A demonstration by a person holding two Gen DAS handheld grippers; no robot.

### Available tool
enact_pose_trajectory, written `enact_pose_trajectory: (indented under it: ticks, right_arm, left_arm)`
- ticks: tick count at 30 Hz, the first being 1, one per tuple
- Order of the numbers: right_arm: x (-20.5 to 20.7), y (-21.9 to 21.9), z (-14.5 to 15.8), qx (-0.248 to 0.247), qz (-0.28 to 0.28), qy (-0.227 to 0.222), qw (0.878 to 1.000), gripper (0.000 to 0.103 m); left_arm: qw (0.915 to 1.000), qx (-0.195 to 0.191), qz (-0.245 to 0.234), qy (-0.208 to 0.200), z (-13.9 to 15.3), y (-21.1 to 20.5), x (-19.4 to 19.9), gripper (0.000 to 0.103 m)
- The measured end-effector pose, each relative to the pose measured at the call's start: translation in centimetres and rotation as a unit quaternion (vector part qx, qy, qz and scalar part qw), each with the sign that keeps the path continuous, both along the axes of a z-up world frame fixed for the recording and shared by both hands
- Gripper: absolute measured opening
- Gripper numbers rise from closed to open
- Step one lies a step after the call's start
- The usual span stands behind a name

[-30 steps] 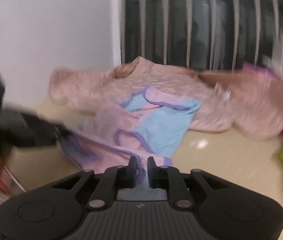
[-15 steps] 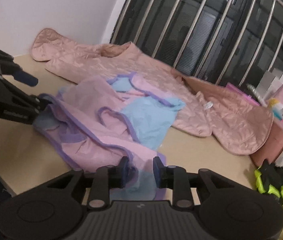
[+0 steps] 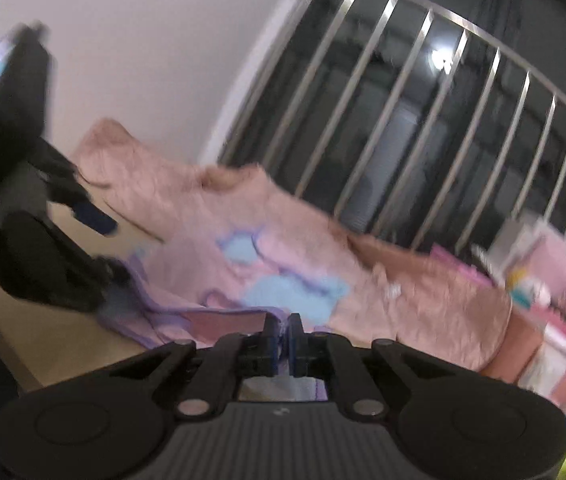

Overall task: Fold clothes
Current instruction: 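Lift the garment high with both tools, stretching the hem between them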

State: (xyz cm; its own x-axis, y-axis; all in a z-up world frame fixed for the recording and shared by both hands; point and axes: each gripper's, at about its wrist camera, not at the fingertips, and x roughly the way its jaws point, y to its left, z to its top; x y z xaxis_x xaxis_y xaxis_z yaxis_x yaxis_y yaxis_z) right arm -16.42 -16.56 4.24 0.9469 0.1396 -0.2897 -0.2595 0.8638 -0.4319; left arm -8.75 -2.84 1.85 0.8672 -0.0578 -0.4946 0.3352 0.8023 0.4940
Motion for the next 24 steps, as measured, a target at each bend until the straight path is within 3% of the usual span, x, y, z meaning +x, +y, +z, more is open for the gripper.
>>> enact_pose_trajectory:
  ticks: [4,6,7,8,10,12,14,16,18,20,24]
  right_arm:
    - [-1.4,-0.1,0.3,0.0,0.013,-0.025,1.0,0.004]
    - [-1.7,-0.3,0.5,0.009,0.013,-0.029,0.999,0.004]
    - [-1.8,-0.4,0.6,0.013,0.011,-0.029,0.999,0.004]
    - [-1.8,-0.5,0.6,0.015,0.006,-0.028,0.999,0.004]
    - [-1.4,-0.9,0.2,0.011,-0.009,-0.017,1.0,0.004]
    - [-0.4,-1.5,-0.8,0.022,-0.026,0.011,0.999,0.004]
    - [0.7,-2.2,-1.7,0.066,-0.027,0.052,0.996,0.004]
    - [1.4,-2.2,-2.4,0.082,-0.03,0.073,0.994,0.007]
    - [1.7,-1.4,-3.0,0.065,-0.032,0.076,0.994,0.009]
    - [1.7,-0.6,-3.4,0.049,-0.031,0.072,0.996,0.03]
    - [2.0,-0.4,-3.5,0.059,-0.023,0.084,0.994,0.03]
  left_arm:
    - [0.9992,0.032,-0.023,-0.011,-0.5,-1.5,-0.2,0.043]
    - [0.9988,0.039,-0.027,-0.008,-0.8,-1.9,-0.1,0.013]
    - [0.9994,0.031,-0.014,-0.009,-0.8,-1.7,0.1,0.003]
    - [0.9998,0.019,0.0,-0.011,-0.6,-1.3,0.3,0.002]
    - [0.998,-0.048,0.035,-0.02,0.9,0.4,0.2,0.002]
    - [0.99,-0.125,0.063,-0.015,2.5,2.4,0.0,0.002]
    - [0.9821,-0.171,0.079,-0.006,3.3,3.9,0.0,0.002]
    - [0.9805,-0.169,0.101,-0.011,3.2,4.6,0.1,0.002]
    - [0.9789,-0.164,0.121,-0.012,2.9,5.3,0.1,0.002]
    - [0.9748,-0.179,0.132,-0.004,3.0,6.3,0.1,0.002]
    - [0.9743,-0.181,0.134,-0.007,3.0,6.9,-0.3,0.002]
